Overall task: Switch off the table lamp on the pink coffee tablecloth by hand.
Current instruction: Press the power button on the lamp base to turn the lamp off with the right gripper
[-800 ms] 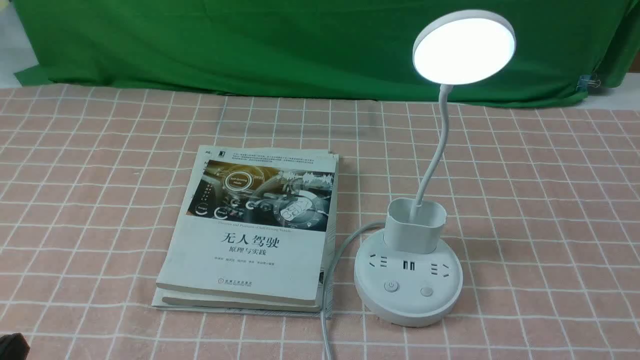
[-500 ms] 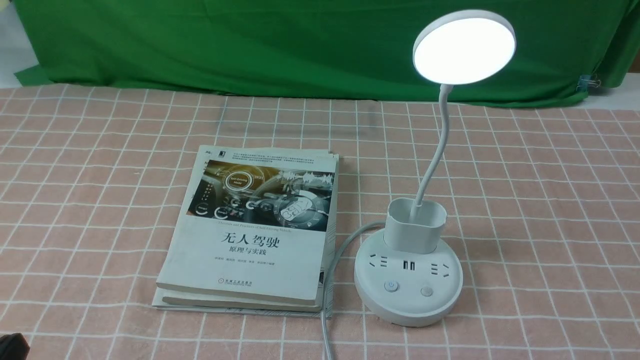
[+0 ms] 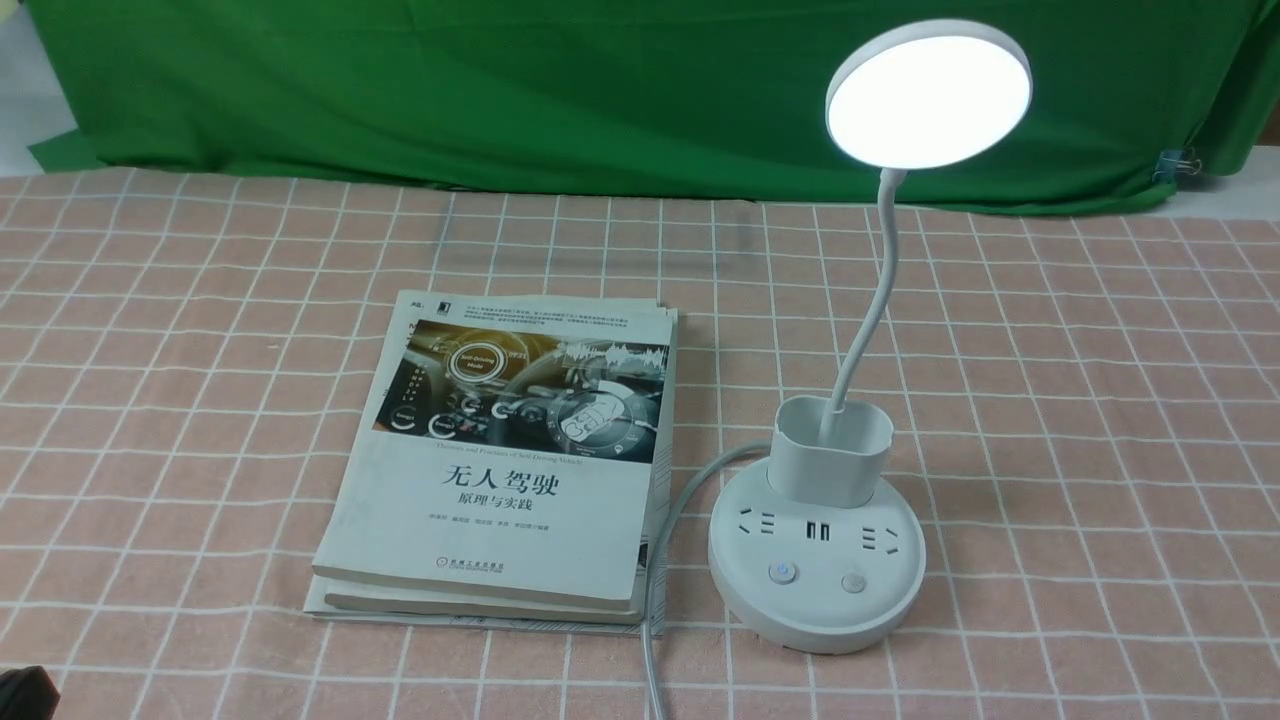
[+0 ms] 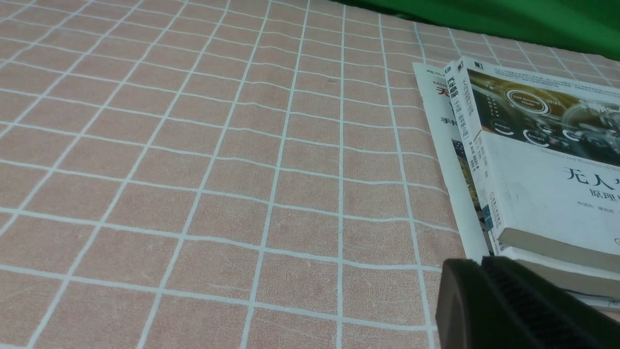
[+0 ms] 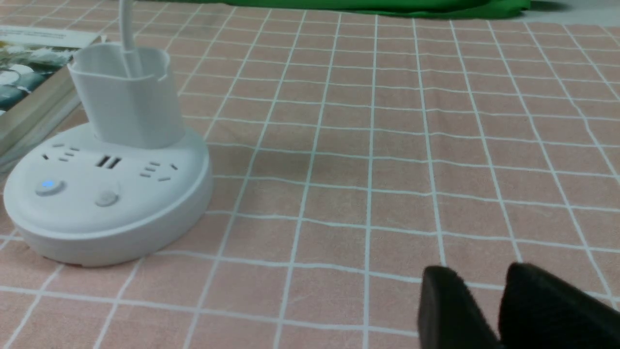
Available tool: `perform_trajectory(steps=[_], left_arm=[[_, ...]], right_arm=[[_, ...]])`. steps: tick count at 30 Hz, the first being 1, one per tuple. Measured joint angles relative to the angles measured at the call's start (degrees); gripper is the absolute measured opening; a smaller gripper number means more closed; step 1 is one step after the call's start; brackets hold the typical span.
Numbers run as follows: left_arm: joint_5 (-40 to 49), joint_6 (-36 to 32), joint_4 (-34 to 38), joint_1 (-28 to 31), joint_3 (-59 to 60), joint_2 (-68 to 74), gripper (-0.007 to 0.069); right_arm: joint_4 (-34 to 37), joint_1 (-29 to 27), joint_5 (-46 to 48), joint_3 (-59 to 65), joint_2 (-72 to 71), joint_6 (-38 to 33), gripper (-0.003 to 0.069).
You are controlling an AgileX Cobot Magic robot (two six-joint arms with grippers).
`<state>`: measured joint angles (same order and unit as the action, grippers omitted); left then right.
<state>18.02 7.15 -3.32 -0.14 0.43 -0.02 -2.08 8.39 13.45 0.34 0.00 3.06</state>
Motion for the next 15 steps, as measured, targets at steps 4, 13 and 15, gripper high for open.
perform_trajectory(steps=[4,13,15], left_arm=[[0.0,0.0,0.0,0.0,0.0,0.0,0.0006],[0.0,0.0,0.0,0.0,0.0,0.0,0.0006],[0.0,0.0,0.0,0.0,0.0,0.0,0.0006]], right_arm=[[0.0,0.0,0.0,0.0,0.0,0.0,0.0240],[2.4,0.0,-2.2,0.0,0.0,3.4,0.0240],[5.4,0.0,-5.1,0.0,0.0,10.0,0.0240]])
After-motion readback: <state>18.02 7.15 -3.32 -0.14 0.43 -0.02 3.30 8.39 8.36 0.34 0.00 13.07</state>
